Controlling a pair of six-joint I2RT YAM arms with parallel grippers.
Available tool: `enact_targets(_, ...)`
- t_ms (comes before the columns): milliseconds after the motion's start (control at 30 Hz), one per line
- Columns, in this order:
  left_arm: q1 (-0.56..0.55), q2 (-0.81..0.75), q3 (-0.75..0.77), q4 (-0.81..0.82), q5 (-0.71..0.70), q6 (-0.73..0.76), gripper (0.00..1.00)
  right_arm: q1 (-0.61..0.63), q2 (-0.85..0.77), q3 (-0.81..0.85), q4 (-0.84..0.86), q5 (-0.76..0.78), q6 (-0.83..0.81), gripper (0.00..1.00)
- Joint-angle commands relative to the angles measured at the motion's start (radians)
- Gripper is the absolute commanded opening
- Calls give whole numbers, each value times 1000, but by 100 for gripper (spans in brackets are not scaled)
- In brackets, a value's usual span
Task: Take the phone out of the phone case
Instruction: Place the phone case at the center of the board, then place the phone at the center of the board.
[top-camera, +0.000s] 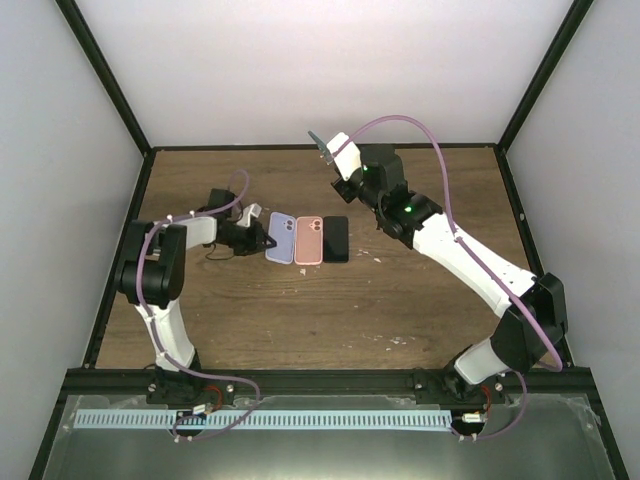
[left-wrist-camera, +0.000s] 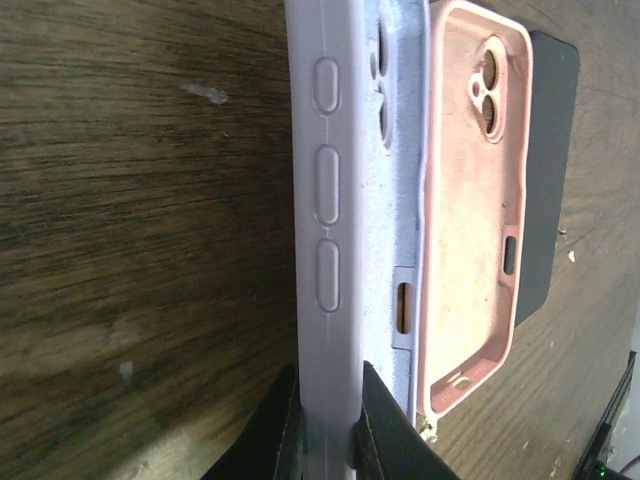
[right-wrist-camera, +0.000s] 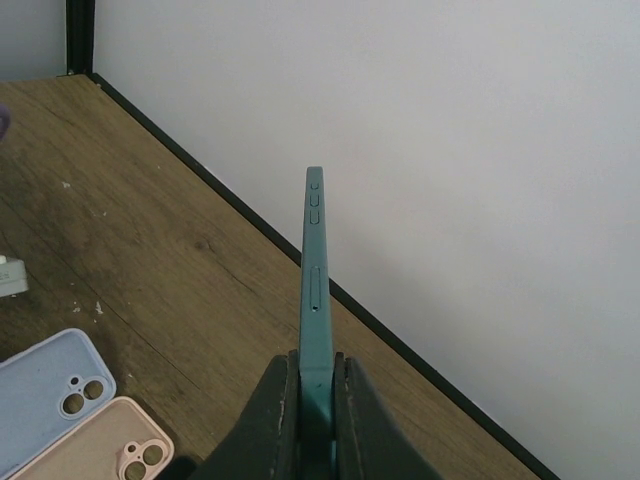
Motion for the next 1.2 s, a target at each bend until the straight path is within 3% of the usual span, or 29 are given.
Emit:
enact_targets(0,-23,29,-3,31,-20,-14,1,-6,-18,26,61,-3,6,1)
enact_targets(400,-32,-3,5,-36,-114,-26,43,-7,-12,16,97,-8,-23,1)
enact_targets(667,-6,-124,-15,-68,-168,-8,86,-5,-9,2,164,-51,-45,1)
enact_targets(900,106,-296,-6,-87,-129,-28,99,27,-15,-76,346,-52,-201,1)
enact_targets(1167,176,-486,97,-45,2,-137,100,102,-21,-178,569,-62,-461,1)
